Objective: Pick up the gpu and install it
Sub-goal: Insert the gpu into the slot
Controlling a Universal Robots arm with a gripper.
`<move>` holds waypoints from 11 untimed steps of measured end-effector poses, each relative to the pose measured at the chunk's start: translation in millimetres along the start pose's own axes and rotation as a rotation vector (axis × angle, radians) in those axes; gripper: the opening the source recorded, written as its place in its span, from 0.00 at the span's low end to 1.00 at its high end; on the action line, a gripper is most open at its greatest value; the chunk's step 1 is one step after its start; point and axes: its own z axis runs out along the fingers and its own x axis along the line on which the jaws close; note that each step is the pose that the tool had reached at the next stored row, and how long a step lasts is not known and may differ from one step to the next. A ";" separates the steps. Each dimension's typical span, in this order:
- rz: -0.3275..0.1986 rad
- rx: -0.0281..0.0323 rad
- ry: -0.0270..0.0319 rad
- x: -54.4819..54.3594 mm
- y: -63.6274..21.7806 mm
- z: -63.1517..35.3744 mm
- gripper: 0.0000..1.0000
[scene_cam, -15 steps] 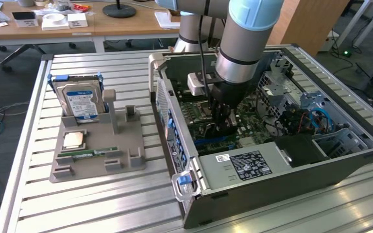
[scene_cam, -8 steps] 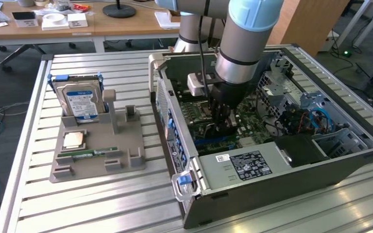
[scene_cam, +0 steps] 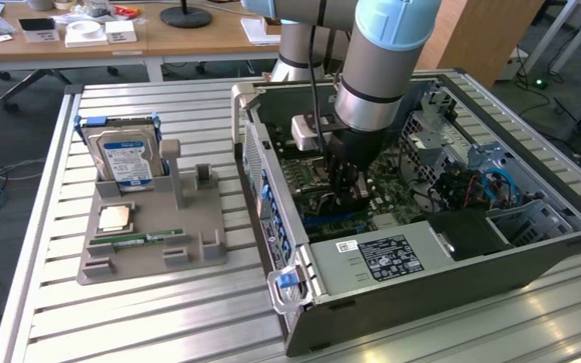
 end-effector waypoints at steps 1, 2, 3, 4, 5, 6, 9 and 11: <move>0.000 -0.0001 0.0000 0.0 0.0 0.0 0.26; 0.000 -0.0001 0.0000 0.0 0.0 0.0 0.26; 0.000 0.0000 -0.0001 0.0 0.1 0.2 0.26; 0.000 0.0000 0.0000 0.0 0.1 0.2 0.26; 0.000 0.0000 -0.0001 0.0 0.1 0.5 0.26; 0.000 0.0001 -0.0002 0.0 0.1 0.8 0.26; 0.000 -0.0001 0.0001 0.1 0.3 1.3 0.26; 0.000 0.0000 0.0000 0.0 0.3 1.5 0.26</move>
